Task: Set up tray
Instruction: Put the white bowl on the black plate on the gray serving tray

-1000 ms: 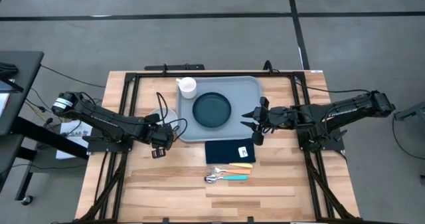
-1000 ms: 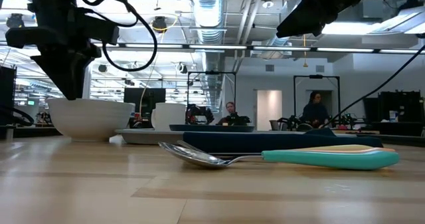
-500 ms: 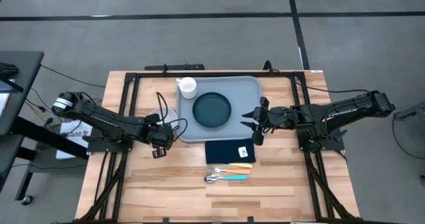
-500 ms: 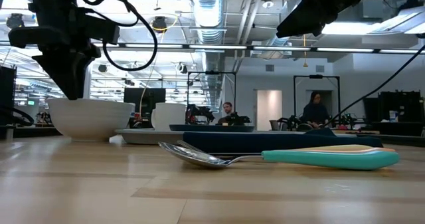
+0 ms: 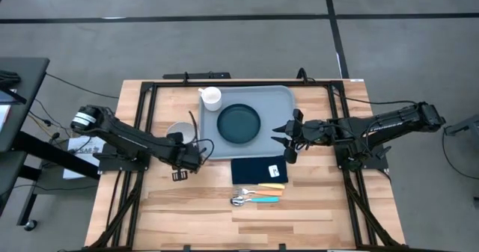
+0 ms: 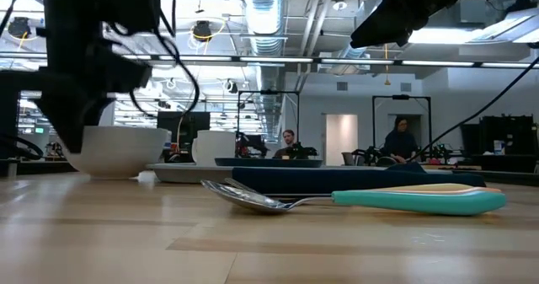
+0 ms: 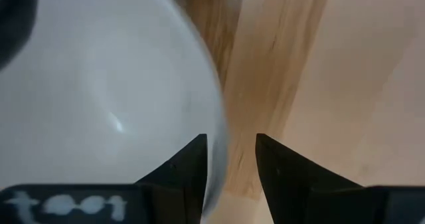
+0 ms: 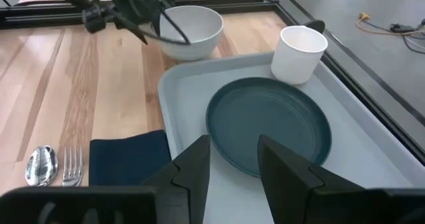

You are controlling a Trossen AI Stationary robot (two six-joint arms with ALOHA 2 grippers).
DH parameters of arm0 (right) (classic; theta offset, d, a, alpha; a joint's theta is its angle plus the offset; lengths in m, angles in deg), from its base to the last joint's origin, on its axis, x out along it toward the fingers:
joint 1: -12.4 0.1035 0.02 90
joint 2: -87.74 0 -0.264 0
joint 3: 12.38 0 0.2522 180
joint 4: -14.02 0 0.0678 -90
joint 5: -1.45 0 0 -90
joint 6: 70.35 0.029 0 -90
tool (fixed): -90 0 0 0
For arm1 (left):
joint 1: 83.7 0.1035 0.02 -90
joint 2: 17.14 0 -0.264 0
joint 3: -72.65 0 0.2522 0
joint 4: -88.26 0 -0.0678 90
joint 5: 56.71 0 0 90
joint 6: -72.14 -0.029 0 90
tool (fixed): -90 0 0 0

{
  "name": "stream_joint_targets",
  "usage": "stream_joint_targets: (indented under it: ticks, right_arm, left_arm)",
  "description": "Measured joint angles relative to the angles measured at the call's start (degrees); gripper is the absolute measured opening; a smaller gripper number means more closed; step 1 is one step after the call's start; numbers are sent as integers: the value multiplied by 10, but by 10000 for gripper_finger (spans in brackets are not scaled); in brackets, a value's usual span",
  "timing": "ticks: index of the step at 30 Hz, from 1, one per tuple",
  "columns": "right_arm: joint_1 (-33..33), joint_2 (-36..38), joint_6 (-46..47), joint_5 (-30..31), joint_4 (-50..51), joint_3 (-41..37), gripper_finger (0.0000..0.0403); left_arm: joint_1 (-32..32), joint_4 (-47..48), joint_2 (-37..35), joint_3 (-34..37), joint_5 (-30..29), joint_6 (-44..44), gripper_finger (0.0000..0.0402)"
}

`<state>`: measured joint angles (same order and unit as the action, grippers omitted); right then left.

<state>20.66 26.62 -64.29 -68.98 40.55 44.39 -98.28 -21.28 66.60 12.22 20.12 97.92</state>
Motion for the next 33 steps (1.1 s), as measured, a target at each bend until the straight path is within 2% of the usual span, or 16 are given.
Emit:
stream_joint_targets:
  ticks: [4, 10, 22, 27, 33]
  right_arm:
    - [0, 0, 0, 0, 0, 0, 118]
    - [0, 0, 0, 0, 0, 0, 118]
    - [0, 0, 0, 0, 0, 0, 118]
    - [0, 0, 0, 0, 0, 0, 118]
    - [0, 0, 0, 0, 0, 0, 118]
  left_arm:
    - [0, 2, 19, 0, -4, -3, 116]
    - [1, 0, 7, 0, -11, -6, 106]
    - [1, 4, 3, -2, -10, -10, 5]
    - [1, 24, 4, -8, -11, -10, 4]
    - [-3, 87, 4, -60, -36, -11, 2]
